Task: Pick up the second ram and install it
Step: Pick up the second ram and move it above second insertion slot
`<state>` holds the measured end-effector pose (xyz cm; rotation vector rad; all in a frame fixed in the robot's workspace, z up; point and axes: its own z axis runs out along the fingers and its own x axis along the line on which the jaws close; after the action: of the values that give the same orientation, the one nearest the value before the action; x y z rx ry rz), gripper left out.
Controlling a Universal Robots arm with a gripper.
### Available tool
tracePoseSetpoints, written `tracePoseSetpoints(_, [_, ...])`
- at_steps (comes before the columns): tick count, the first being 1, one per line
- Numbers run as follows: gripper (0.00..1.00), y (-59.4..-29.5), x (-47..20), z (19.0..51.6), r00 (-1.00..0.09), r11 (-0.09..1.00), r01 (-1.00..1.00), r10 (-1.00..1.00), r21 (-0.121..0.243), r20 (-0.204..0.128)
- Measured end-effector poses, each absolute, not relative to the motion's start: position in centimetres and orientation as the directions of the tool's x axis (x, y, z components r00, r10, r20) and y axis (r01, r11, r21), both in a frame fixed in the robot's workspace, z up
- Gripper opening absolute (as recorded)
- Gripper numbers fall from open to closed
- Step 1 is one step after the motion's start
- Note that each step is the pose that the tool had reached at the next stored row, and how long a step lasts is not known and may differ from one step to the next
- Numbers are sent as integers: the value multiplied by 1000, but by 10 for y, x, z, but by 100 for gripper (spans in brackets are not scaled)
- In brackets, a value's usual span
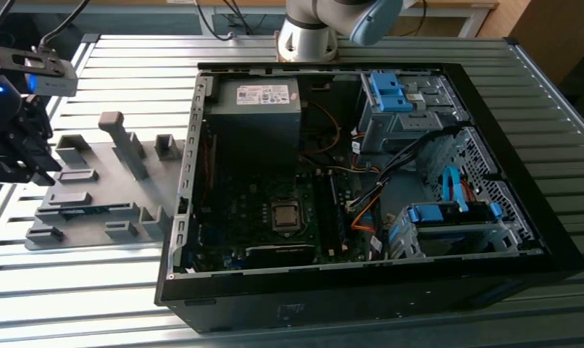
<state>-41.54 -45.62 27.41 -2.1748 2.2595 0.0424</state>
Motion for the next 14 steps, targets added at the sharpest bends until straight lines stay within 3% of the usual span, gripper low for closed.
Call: tracePoseSetpoints(14, [31, -457, -415, 268, -31, 31, -999, -999, 16, -23])
